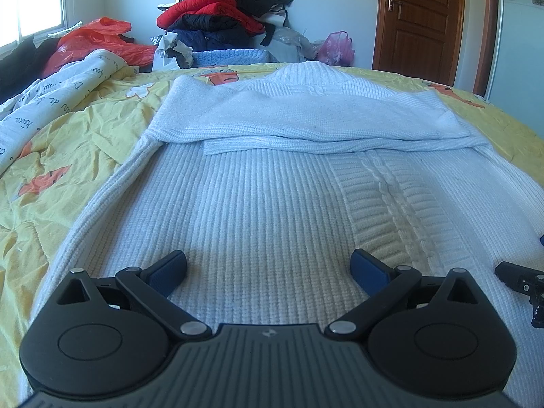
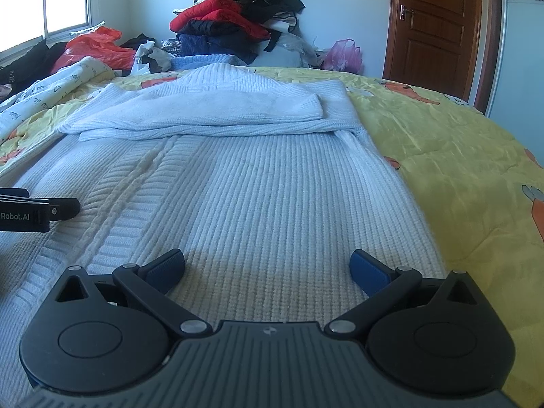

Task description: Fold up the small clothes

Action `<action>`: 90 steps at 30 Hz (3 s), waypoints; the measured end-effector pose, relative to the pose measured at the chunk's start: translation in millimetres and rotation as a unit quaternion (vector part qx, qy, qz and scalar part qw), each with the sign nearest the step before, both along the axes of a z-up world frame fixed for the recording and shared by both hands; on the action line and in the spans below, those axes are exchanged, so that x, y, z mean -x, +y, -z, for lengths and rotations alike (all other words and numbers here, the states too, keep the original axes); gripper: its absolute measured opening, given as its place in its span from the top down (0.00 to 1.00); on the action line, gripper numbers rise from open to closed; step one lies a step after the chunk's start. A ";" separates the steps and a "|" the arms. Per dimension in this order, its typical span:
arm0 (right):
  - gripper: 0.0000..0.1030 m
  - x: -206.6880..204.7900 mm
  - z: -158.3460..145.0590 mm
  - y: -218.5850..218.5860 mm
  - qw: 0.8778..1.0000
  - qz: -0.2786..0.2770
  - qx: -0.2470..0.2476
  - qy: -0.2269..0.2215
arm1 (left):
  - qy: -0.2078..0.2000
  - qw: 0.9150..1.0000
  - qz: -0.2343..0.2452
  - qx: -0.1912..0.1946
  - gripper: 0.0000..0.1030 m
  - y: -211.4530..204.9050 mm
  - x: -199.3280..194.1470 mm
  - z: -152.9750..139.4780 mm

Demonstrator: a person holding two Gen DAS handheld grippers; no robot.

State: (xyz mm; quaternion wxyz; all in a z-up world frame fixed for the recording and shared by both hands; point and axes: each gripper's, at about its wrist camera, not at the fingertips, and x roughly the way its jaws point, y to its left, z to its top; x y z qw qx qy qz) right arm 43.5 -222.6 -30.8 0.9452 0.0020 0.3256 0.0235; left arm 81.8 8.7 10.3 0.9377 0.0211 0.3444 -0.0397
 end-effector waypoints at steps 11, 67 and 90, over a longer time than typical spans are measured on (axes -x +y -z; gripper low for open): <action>0.01 4.7 -0.2 0.9 1.000 -0.002 0.001 -0.002 | 0.000 1.000 -0.001 -0.001 0.00 -0.3 0.2 0.0; 0.01 30.7 0.5 -0.8 1.000 -0.010 0.001 -0.006 | -0.010 1.000 -0.007 -0.009 0.00 5.0 64.5 1.3; 0.02 71.3 -1.6 -2.8 1.000 -0.021 0.005 -0.001 | -0.006 1.000 -0.009 -0.005 0.00 6.3 106.4 -1.8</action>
